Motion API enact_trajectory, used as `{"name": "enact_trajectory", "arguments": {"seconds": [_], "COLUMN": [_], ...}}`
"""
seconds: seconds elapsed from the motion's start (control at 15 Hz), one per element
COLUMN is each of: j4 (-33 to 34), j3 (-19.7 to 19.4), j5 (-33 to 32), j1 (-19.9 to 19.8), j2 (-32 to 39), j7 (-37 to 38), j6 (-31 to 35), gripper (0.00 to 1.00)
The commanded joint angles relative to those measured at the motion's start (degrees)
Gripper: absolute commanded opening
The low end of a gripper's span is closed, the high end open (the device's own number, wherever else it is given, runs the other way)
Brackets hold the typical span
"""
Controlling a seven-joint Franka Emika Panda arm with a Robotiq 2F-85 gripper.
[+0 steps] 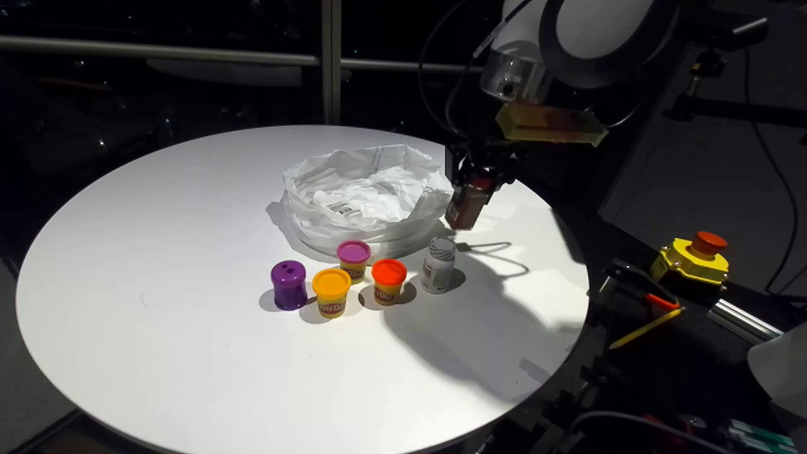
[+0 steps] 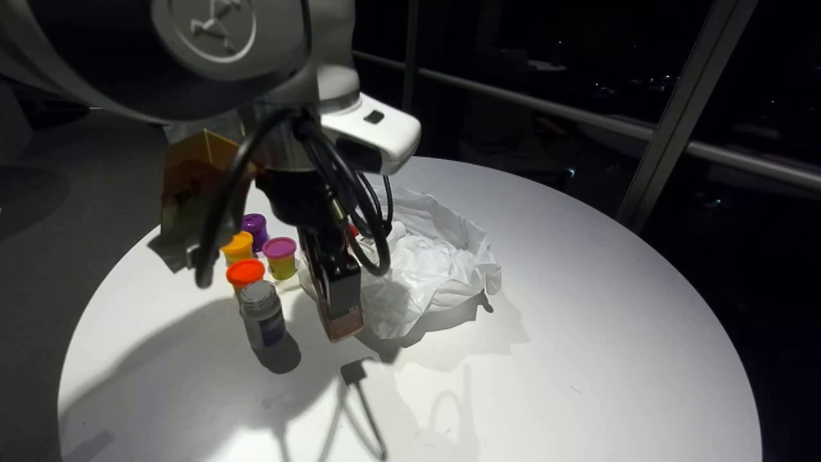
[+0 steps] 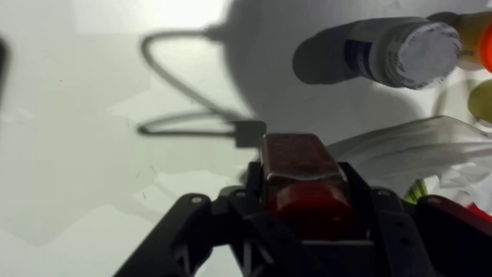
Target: Pick up the objects from the table and put them on the plastic
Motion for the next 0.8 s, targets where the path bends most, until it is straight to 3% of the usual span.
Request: {"name": "enact_trajectory", "arguments": {"seconds": [0.0,0.27,0.4,0.73], "j4": [0.1,10.8,17.2,33.1], "j3": [-0.5,2.5,3.7,1.7], "j5": [-5.5,-11.6,-9.3,-9.8], "j1": [0.6,-1.3,-1.1,2.0], "j2": [-7.2,-2.4,2.9,18.7], "j7": [8.9,15.3,13.6,13.7], "j6": [-0.2,-4.7,-5.9,-8.8], "gripper": [0.26,0.26,0.26,0.26]}}
